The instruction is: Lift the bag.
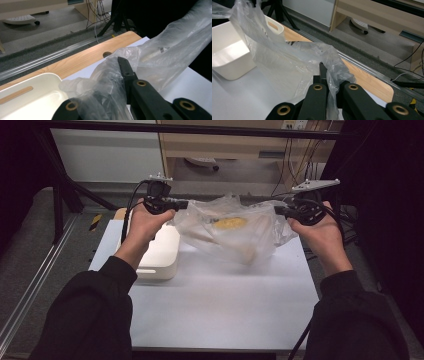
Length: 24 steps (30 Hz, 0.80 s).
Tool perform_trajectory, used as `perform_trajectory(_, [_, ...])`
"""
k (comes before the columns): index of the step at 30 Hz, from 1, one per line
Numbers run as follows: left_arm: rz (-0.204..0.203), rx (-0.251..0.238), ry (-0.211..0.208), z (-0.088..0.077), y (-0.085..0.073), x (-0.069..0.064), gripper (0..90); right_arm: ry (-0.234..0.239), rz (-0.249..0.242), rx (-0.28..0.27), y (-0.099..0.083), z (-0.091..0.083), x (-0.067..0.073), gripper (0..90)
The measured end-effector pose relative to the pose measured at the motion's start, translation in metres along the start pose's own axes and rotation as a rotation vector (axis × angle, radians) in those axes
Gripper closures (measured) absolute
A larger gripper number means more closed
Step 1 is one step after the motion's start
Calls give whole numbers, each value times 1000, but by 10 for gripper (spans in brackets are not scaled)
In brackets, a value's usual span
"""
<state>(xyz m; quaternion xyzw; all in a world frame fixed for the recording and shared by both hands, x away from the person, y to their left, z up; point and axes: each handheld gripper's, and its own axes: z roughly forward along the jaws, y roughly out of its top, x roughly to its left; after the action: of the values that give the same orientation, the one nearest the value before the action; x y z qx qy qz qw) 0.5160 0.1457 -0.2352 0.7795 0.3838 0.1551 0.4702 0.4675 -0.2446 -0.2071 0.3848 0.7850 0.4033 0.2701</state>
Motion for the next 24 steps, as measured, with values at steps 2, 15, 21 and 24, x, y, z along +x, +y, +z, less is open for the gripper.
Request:
perform_trajectory(2, [6,7,-7,-1,-6,-2,900,1,2,7,-1,1,0,900])
perform_trajectory(15, [9,-4,-51,-12,-29,-10,900,6,16,20,-13,4,-2,900])
perform_trajectory(21, [-1,-3,-84,-15,-43,-17,900,24,34,27,-28,5,-1,900])
perform_trajectory(24, [4,-2,-103,-17,-54,-23,900,35,49,30,-40,5,0,900])
